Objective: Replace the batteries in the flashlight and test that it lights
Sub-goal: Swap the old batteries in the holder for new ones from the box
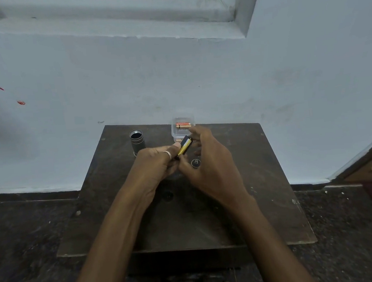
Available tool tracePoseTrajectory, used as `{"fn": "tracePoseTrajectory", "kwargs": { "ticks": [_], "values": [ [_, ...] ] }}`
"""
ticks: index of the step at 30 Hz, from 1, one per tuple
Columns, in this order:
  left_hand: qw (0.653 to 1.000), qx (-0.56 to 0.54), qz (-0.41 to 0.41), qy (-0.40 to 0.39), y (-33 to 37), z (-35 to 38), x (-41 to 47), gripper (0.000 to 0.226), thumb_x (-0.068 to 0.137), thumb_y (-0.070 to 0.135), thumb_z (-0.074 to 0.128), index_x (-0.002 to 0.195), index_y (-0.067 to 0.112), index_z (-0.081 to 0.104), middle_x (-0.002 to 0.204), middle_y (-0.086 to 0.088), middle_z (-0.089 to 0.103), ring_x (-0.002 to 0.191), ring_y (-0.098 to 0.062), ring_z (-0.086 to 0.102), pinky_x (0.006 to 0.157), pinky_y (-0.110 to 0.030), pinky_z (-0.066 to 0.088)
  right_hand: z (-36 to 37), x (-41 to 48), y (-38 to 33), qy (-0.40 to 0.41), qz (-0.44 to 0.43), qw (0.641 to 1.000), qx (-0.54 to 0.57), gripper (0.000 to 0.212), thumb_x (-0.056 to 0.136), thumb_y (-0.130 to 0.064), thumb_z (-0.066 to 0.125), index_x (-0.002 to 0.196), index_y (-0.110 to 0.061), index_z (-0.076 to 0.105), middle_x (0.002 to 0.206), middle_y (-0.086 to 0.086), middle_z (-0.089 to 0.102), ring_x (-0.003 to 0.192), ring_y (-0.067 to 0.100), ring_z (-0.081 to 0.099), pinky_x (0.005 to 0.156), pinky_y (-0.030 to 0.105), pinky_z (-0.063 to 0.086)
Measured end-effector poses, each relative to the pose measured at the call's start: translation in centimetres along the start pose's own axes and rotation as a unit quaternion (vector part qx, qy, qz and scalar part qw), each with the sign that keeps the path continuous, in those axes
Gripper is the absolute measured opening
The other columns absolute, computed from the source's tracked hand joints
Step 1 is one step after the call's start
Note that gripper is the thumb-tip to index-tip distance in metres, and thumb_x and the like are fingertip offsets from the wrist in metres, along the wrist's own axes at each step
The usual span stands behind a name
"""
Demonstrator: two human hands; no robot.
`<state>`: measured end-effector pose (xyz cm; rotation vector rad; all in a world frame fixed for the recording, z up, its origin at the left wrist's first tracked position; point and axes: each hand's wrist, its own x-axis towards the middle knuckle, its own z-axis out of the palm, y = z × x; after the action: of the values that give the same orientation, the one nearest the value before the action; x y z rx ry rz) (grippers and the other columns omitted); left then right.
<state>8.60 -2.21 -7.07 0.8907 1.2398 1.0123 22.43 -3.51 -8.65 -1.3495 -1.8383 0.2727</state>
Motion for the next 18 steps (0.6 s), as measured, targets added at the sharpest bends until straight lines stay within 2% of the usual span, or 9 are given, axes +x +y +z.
{"fn": "tracePoseTrajectory", "kwargs": {
  "ticks": [2,4,9,14,18],
  "values": [
    [1.000,0.030,0.002,-0.003,-0.12,-0.18,0.00,0.026,0.095,0.027,0.066,0.088,0.006,0.080,0.095,-0.021,0.076,0.091,-0.032,0.073,0.095,-0.042,0.056,0.04,-0.17,-0.04,0.001,-0.006,0.999,-0.035,0.057,0.083,-0.026,0.068,0.134,-0.012,0.047,0.112,0.003,0.067,0.096,0.018,0.064,0.079,0.036,0.055],
    [0.999,0.051,0.006,-0.008,-0.22,-0.34,-0.01,0.026,0.094,0.030,0.066,0.091,0.009,0.080,0.096,-0.023,0.076,0.101,-0.039,0.071,0.098,-0.049,0.054,0.09,-0.26,-0.11,0.001,-0.008,0.998,-0.059,0.058,0.083,-0.027,0.066,0.135,-0.012,0.047,0.111,0.003,0.067,0.096,0.020,0.064,0.076,0.036,0.055],
    [0.998,0.058,0.012,-0.011,-0.29,-0.41,-0.04,0.025,0.095,0.028,0.066,0.093,0.008,0.080,0.093,-0.023,0.076,0.097,-0.039,0.072,0.093,-0.047,0.057,0.26,-0.35,-0.19,0.005,-0.016,0.998,-0.067,0.056,0.082,-0.024,0.068,0.132,-0.011,0.049,0.111,0.005,0.069,0.097,0.022,0.066,0.076,0.034,0.055],
    [0.998,0.059,0.015,-0.010,-0.47,-0.24,0.04,0.025,0.094,0.028,0.066,0.091,0.008,0.080,0.092,-0.022,0.076,0.097,-0.039,0.072,0.093,-0.047,0.057,0.13,-0.36,-0.36,0.017,-0.009,0.998,-0.054,0.048,0.082,-0.017,0.069,0.126,-0.009,0.053,0.099,0.005,0.070,0.086,0.021,0.066,0.072,0.027,0.049],
    [0.998,0.057,0.011,-0.011,-0.64,-0.29,0.25,0.027,0.095,0.029,0.065,0.090,0.008,0.080,0.093,-0.024,0.075,0.094,-0.040,0.073,0.091,-0.048,0.058,-0.06,-0.34,-0.30,0.006,-0.020,0.999,-0.033,0.044,0.080,-0.014,0.066,0.122,-0.011,0.051,0.095,0.005,0.070,0.082,0.023,0.066,0.069,0.037,0.054]
  ]
}}
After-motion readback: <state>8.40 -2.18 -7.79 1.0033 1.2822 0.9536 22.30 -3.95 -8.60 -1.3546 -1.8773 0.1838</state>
